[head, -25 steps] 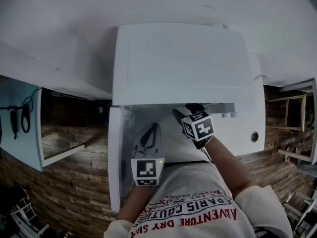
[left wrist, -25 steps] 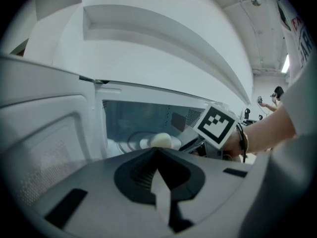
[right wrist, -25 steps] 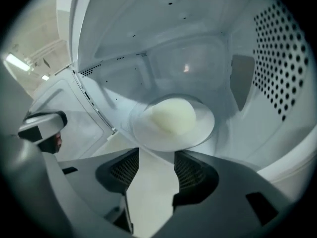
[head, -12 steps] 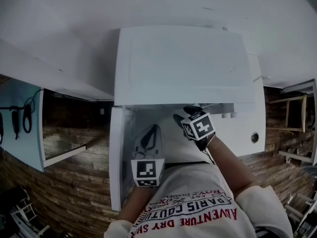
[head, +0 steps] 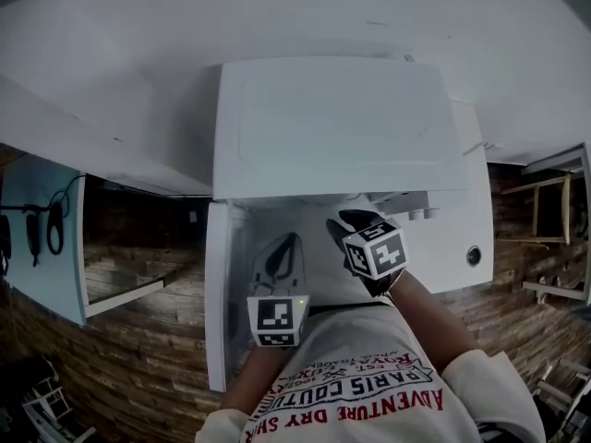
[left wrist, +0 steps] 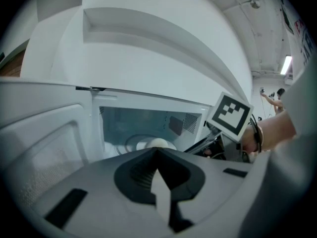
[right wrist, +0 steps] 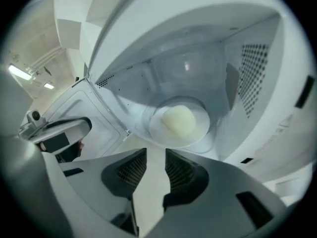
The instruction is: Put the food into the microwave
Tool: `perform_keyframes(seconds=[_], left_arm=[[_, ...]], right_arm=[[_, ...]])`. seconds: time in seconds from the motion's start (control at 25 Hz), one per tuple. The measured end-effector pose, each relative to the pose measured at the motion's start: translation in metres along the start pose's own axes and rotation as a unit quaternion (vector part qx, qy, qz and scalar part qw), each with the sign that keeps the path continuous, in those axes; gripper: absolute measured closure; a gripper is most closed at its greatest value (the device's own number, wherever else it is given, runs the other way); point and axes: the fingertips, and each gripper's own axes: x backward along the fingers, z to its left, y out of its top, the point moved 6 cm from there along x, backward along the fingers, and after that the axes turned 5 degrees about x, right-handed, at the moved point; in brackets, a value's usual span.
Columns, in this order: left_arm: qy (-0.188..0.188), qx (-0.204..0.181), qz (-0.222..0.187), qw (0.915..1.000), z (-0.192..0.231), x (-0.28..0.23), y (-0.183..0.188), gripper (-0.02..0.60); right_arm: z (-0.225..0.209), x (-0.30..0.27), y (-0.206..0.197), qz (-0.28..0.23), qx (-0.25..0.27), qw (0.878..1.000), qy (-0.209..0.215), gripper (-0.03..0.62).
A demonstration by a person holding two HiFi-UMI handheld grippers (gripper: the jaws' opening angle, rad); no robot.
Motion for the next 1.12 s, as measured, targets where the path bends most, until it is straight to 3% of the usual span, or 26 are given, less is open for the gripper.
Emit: perform_keyframes(seconds=[0.08, 0.28, 0.48, 0.72, 1.0, 1.12], left_arm=[[-0.003, -0.003, -0.004, 1.0, -0.003, 0.0, 0.004, 0.578], [-0.015, -0.015, -0.026, 0.9994, -0.014, 0.004, 0.021, 0.578], [-0.024, -0.029, -0.056, 0.9977, -0.025, 0.014, 0.045, 0.577], [-0.035, -0.05, -0.096, 0.9935, -0.034, 0.034, 0.071, 0.578], [-0.035, -0.063, -0.125, 0.9896, -0.038, 0.049, 0.083, 0.578], [-0.038, -0.05, -0.122, 0.9906, -0.037, 0.051, 0.082, 0.578]], right_arm=[[0.002, 0.013, 0.003, -0.022, -0.01, 1.0, -0.012, 0.519], [0.014, 0.045, 0.011, -0.081, 0.0, 0.996, -0.028, 0.578], [0.037, 0.078, 0.023, -0.15, 0.037, 0.987, -0.043, 0.582], [0.061, 0.114, 0.038, -0.232, 0.085, 0.966, -0.08, 0.582], [0.076, 0.14, 0.046, -0.288, 0.084, 0.95, -0.088, 0.582], [0.077, 0.147, 0.046, -0.303, 0.081, 0.945, -0.093, 0.582]])
